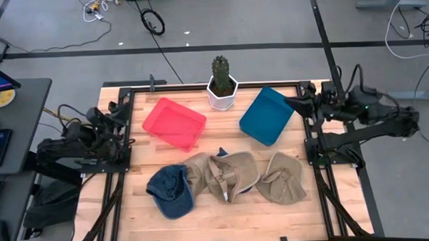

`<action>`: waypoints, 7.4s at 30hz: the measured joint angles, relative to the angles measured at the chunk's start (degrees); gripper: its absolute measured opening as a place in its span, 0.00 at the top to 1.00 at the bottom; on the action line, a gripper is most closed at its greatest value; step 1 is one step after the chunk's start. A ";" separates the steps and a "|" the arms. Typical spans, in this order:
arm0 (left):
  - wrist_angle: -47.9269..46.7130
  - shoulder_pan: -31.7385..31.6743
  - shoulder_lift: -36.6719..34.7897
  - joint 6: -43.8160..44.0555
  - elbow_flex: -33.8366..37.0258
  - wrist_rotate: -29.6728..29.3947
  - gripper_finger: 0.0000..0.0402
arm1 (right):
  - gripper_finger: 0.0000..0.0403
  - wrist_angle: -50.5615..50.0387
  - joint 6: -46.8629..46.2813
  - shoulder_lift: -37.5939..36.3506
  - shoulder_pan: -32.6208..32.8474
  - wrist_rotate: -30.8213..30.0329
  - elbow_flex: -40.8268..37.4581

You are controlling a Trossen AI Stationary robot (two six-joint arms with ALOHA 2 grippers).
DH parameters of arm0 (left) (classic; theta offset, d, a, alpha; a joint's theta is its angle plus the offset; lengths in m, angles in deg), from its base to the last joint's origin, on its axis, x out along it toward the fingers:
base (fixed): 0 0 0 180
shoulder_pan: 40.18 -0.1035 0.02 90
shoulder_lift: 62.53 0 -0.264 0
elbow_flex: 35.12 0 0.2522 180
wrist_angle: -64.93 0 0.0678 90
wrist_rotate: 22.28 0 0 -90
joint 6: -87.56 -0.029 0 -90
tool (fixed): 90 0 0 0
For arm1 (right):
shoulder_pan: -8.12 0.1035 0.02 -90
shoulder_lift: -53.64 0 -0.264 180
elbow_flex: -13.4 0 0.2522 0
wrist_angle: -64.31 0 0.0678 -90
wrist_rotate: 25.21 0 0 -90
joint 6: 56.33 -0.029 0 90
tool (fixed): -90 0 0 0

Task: Pick & Place hat
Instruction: Put the right brown cap into the red bin

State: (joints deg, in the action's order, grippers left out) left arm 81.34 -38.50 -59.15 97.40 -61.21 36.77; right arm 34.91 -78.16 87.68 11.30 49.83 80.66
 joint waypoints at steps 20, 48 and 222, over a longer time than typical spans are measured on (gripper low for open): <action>-39.55 0.28 32.31 2.97 -37.40 8.49 0.49 | 0.48 -40.72 -1.12 9.64 0.02 8.57 19.51; -50.33 7.88 51.15 4.56 -45.54 12.83 0.47 | 0.34 -50.90 41.26 29.67 0.04 27.45 4.24; -19.82 -2.62 58.68 69.85 -45.54 8.71 0.99 | 0.61 29.33 91.94 32.34 12.12 -46.24 5.98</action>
State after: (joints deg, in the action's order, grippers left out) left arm 61.52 -41.13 -0.47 167.25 -106.75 45.48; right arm 64.24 13.79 120.02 23.43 3.59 86.64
